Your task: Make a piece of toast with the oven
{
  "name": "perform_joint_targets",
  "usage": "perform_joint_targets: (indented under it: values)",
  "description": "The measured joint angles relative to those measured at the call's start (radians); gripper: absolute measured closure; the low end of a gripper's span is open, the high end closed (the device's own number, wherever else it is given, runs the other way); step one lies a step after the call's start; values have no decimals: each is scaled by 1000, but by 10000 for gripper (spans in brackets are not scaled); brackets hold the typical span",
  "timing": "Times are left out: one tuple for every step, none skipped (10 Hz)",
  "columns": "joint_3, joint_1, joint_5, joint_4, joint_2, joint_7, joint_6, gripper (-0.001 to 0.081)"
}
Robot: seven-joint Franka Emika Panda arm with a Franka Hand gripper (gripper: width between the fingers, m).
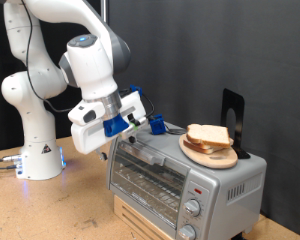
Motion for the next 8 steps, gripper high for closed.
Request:
perform_joint_targets:
  values:
    - [-2,-3,-1,-1,2,0,9,-2]
    - [-7,-9,-12,-2,6,-1,17,-2]
    - [-13,-22,-41,-1,13,0,30,-2]
    - [-20,-40,-81,-2,28,1,49,-2]
    - [-27,-58,-115,-3,54,1,71,-2]
    - [-36,-72,-132,-4,83,1,93,-2]
    - [-45,-84,-135,-4,114,-4,119,-2]
    - [-54,-92,-135,-3,143,-15,143,-2]
